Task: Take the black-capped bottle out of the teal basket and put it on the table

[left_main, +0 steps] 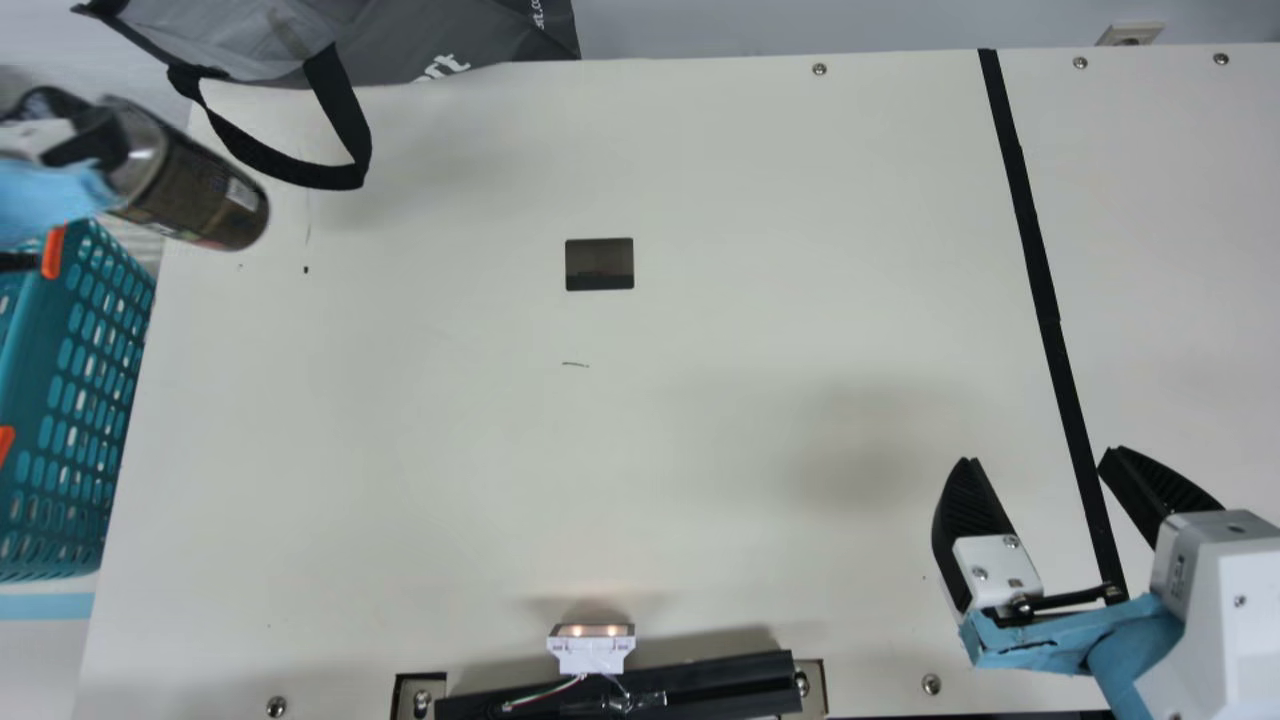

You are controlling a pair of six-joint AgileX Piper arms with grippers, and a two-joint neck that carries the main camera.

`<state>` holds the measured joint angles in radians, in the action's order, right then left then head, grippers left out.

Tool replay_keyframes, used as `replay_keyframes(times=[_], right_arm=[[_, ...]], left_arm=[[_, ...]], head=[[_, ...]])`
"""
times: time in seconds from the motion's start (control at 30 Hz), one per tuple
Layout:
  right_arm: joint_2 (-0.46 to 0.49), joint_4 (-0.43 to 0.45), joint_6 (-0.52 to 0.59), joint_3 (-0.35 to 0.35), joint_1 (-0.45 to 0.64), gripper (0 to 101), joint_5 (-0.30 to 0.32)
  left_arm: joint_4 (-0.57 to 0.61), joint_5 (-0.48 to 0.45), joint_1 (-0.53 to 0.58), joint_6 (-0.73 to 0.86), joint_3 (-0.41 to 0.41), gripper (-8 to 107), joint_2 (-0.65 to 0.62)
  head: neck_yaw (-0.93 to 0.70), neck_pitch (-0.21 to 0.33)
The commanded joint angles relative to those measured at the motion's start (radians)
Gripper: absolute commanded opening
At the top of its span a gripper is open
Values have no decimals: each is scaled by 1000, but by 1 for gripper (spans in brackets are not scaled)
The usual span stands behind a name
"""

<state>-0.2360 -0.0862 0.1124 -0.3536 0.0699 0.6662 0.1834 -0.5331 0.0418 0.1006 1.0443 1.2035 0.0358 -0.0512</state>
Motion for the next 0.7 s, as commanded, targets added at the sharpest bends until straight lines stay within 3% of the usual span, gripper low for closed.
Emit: replay_keyframes(times=[0.0,0.67], right_arm=[[0,0,0,0,0,91,0],[0,0,0,0,0,91,-1]], left_arm=[[-44,4,82,-58,3,0,8],[-275,24,485,-332,60,0,127]], head=[[-8,4],[-8,4]])
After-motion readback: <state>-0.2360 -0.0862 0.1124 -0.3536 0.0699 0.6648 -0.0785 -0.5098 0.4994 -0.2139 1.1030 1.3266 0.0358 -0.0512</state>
